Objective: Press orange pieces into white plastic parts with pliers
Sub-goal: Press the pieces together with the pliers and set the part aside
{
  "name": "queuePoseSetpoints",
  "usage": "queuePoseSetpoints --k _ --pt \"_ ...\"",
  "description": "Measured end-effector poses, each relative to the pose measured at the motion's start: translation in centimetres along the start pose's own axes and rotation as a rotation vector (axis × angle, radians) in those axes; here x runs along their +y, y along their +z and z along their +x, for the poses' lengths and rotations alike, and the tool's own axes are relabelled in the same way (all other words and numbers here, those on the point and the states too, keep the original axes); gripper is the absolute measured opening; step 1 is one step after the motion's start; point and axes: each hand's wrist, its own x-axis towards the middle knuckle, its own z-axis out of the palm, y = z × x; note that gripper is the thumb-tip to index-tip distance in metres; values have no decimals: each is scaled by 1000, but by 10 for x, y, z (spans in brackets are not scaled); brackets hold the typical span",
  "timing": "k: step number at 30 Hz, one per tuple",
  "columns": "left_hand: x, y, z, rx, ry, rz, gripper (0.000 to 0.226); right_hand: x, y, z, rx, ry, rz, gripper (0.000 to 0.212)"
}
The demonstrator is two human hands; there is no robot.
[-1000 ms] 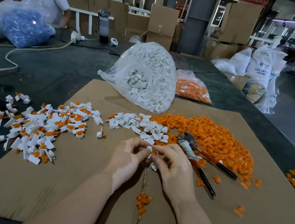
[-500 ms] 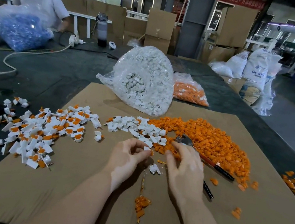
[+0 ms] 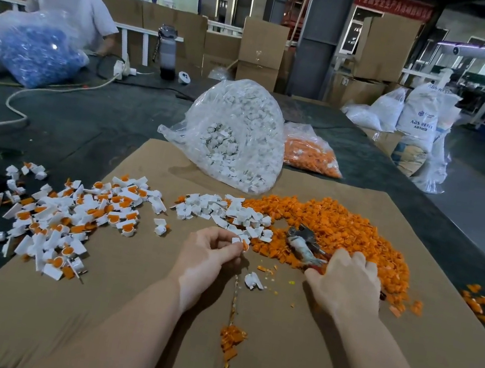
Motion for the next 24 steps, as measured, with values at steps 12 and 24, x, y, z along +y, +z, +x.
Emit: queuePoseSetpoints --k 12,24 --pt "10 4 3 13 -135 -300 12 -29 -21 -23 -476 -270 534 29" --pt "7 5 7 59 -135 -277 3 -26 -30 -26 -692 -285 646 22"
